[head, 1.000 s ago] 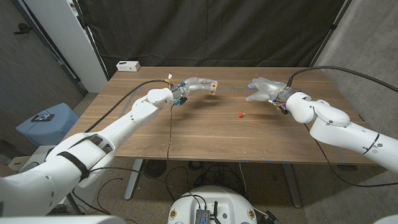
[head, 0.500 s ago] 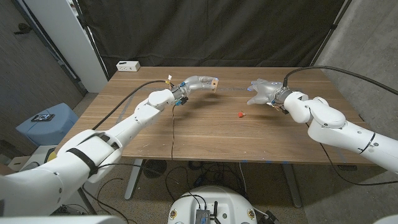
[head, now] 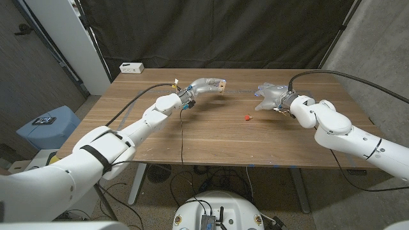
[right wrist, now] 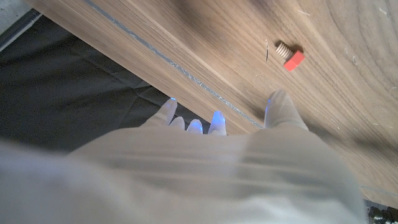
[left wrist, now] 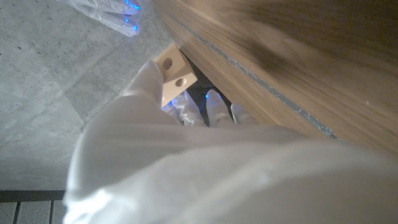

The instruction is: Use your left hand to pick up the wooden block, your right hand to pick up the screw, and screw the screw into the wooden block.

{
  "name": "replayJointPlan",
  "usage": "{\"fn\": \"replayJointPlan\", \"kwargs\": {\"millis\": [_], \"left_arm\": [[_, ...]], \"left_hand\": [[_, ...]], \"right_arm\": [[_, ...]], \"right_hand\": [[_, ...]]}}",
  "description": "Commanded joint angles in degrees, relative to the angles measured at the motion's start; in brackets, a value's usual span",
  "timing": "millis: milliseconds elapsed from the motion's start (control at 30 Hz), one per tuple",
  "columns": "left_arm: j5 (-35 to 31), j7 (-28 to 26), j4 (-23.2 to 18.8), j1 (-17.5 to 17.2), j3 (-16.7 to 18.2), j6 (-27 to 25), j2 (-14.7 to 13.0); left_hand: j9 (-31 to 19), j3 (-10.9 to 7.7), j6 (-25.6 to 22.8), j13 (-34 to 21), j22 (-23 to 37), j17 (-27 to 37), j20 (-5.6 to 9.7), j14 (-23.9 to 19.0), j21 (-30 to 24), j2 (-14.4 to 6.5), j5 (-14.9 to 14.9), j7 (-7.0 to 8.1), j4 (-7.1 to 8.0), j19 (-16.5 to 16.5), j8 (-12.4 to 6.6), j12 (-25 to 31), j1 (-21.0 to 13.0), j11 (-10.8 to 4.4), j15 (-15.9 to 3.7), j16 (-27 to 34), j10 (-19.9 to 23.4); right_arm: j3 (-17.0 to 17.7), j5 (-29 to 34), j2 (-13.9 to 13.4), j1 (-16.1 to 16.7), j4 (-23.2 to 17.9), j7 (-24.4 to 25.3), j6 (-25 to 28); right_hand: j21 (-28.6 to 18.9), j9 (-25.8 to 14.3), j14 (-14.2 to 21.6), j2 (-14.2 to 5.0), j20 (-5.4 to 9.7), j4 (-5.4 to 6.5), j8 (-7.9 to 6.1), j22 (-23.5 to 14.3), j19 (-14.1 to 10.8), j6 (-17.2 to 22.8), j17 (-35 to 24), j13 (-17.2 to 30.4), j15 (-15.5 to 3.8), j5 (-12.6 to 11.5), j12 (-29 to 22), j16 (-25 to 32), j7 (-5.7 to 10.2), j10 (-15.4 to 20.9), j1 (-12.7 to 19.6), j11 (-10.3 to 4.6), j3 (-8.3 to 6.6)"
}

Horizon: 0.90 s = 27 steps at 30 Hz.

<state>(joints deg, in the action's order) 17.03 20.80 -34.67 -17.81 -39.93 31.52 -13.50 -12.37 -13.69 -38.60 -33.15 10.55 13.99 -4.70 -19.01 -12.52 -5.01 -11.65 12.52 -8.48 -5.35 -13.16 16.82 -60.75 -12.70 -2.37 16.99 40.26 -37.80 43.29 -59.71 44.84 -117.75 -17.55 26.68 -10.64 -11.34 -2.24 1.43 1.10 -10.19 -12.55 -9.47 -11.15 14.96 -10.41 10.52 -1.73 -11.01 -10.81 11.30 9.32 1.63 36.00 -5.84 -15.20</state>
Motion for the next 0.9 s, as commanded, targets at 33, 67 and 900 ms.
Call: {"fn": "replayJointPlan", "kwargs": {"millis": [33,67,900], "left_arm": [[1.2,1.7,10.7,3.2,-0.1,3.5,5.0],[1.4,1.7,11.2,3.3,-0.1,3.5,5.3],[2.9,0.1,1.8,-2.8,1.1,3.3,3.2]], "left_hand": [[-0.4,0.26,-0.3,-0.3,0.3,0.4,0.00,-0.4,-0.2,-0.6,-0.1,-0.04,0.01,-0.5,-0.33,-0.2,0.1,-0.04,-7.52,0.3,0.1],[-0.4,0.22,-0.2,-0.3,0.3,0.4,-0.15,-0.3,-0.2,-0.7,-0.1,-0.03,0.02,-0.5,-0.30,-0.3,0.0,-0.03,-7.37,0.3,0.0],[-0.4,0.32,-0.7,-0.4,0.4,0.7,-0.14,-0.7,-0.4,-1.0,-0.1,0.01,0.10,-1.1,-0.59,-0.7,0.2,-0.04,-7.43,0.7,0.0]], "right_arm": [[-0.6,5.3,1.4,-0.1,1.8,-2.0,-2.3],[-0.7,5.7,1.5,-0.1,1.9,-2.1,-2.4],[-0.5,9.6,4.0,-0.1,4.6,-4.0,-5.9]], "right_hand": [[-0.3,-0.1,0.5,0.18,-0.35,0.08,-0.64,-0.1,-0.4,0.8,-0.1,0.2,-1.12,0.0,0.0,0.2,0.14,0.1,0.9,-0.59,-0.23],[-0.3,-0.1,0.5,0.24,-0.37,0.07,-0.66,-0.1,-0.4,0.8,-0.1,0.2,-1.11,0.0,0.0,0.2,0.29,0.1,1.1,-0.63,-0.25],[-0.3,-0.3,1.0,0.55,-0.75,0.07,-1.07,-0.1,-0.9,1.9,-0.1,0.2,-1.26,-0.3,0.0,0.2,1.30,0.0,3.3,-0.99,-0.88]]}}
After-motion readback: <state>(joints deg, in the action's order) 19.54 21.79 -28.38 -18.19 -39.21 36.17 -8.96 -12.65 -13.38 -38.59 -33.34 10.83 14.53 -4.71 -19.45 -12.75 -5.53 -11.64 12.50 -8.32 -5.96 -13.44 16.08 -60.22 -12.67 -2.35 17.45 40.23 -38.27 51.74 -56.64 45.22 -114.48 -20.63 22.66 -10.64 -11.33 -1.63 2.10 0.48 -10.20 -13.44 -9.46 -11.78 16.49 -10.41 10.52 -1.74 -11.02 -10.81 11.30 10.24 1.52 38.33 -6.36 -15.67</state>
